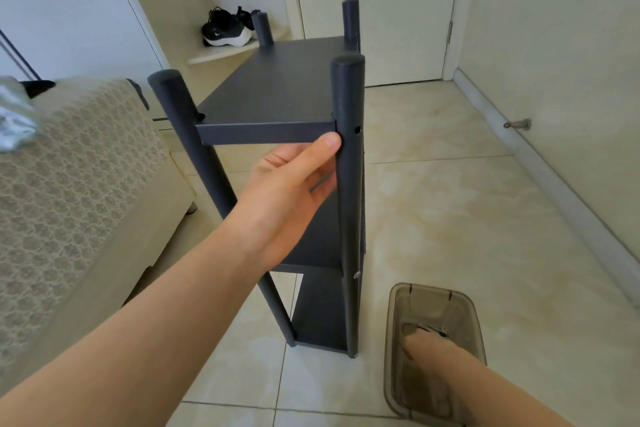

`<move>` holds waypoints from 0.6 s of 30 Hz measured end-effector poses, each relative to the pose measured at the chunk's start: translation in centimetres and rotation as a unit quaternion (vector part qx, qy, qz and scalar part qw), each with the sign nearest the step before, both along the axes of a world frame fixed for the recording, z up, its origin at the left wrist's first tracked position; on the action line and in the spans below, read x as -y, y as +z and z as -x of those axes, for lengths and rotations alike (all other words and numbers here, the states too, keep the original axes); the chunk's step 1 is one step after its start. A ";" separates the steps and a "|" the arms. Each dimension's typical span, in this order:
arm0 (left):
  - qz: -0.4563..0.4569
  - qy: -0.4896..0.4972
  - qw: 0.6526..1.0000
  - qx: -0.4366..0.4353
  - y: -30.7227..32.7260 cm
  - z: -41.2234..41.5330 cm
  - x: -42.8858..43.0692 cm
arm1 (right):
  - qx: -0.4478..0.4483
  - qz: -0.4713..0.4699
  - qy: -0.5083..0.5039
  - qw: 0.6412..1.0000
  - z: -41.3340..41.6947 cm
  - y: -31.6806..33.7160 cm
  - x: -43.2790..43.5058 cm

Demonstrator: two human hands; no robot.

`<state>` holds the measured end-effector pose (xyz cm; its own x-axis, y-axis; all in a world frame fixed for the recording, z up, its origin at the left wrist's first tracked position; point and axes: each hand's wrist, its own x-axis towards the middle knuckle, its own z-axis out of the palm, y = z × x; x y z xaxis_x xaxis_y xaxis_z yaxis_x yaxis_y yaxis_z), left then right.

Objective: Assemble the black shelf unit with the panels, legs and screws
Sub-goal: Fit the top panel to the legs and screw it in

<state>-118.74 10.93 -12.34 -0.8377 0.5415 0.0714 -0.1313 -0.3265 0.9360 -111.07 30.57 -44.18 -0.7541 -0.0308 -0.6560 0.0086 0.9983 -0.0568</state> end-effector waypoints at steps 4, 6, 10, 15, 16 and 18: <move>-0.001 0.003 1.000 0.009 0.3 -0.3 0.0 | -0.030 0.002 0.020 0.999 1.9 5.0 0.1; -0.001 0.010 1.000 0.014 0.6 -0.7 -0.1 | -0.042 -0.003 0.028 0.999 2.5 7.8 -0.3; -0.005 0.029 0.999 0.032 0.8 -1.0 -0.1 | -0.120 0.025 0.028 0.992 3.0 15.0 -0.9; 0.000 0.039 0.999 0.033 1.2 -1.0 0.1 | -0.216 0.109 0.034 0.970 1.1 25.7 -0.3; -0.003 0.041 0.998 0.037 1.2 -1.0 0.1 | -0.240 0.142 0.019 0.960 0.5 27.2 -0.1; 0.000 0.040 0.999 0.037 1.1 -1.1 0.2 | -0.302 0.239 -0.039 0.922 -0.9 29.4 0.4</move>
<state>-117.65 10.76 -11.23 -0.8813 0.4726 0.0079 -0.1736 -0.3391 0.9246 -110.20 30.21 -14.76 -0.9896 -0.1380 -0.0406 -0.0985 0.8556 -0.5081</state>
